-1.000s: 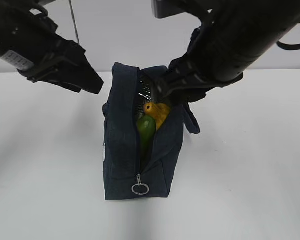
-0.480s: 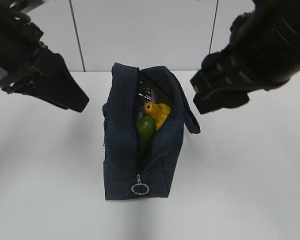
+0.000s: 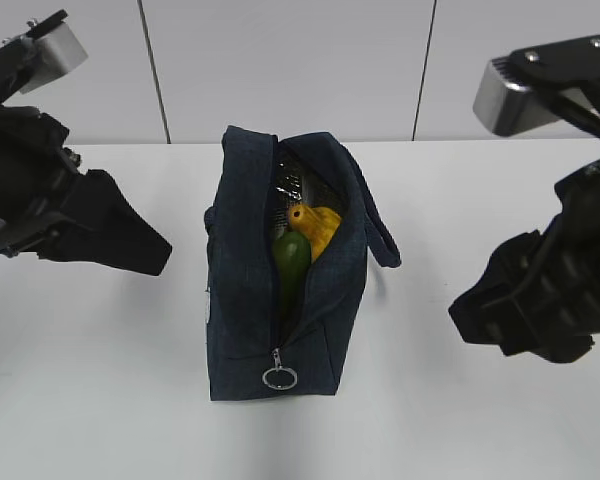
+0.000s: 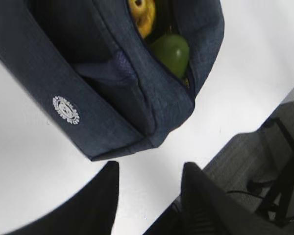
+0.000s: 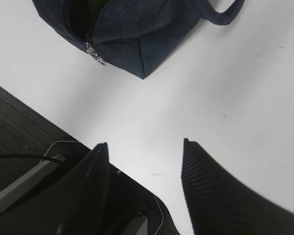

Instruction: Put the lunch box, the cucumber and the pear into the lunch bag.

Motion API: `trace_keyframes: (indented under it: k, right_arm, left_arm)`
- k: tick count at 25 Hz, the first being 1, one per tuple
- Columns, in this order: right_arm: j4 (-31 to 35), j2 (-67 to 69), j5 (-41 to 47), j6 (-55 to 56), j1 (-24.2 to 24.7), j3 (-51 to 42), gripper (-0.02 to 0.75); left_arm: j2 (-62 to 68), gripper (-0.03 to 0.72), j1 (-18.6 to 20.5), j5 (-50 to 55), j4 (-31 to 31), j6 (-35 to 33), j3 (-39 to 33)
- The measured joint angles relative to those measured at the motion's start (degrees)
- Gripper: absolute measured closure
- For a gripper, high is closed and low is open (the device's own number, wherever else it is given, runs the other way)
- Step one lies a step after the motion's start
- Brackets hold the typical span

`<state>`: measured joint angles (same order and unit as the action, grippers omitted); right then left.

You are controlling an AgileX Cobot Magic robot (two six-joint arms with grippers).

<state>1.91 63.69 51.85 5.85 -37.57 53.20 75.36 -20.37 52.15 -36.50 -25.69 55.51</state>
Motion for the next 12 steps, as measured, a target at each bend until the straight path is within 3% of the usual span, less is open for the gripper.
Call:
trace_keyframes:
  k: [5,12]
  right_arm:
    - [0.0,0.22,-0.12,-0.12,0.0,-0.66,0.354]
    - [0.0,0.22,-0.73,-0.12,0.0,-0.66,0.354]
  left_arm:
    - [-1.13,0.437,0.0,-5.66,-1.89,-4.04,-4.03]
    - [-1.13,0.454,0.0,-4.9,-4.71,-4.59,-4.4]
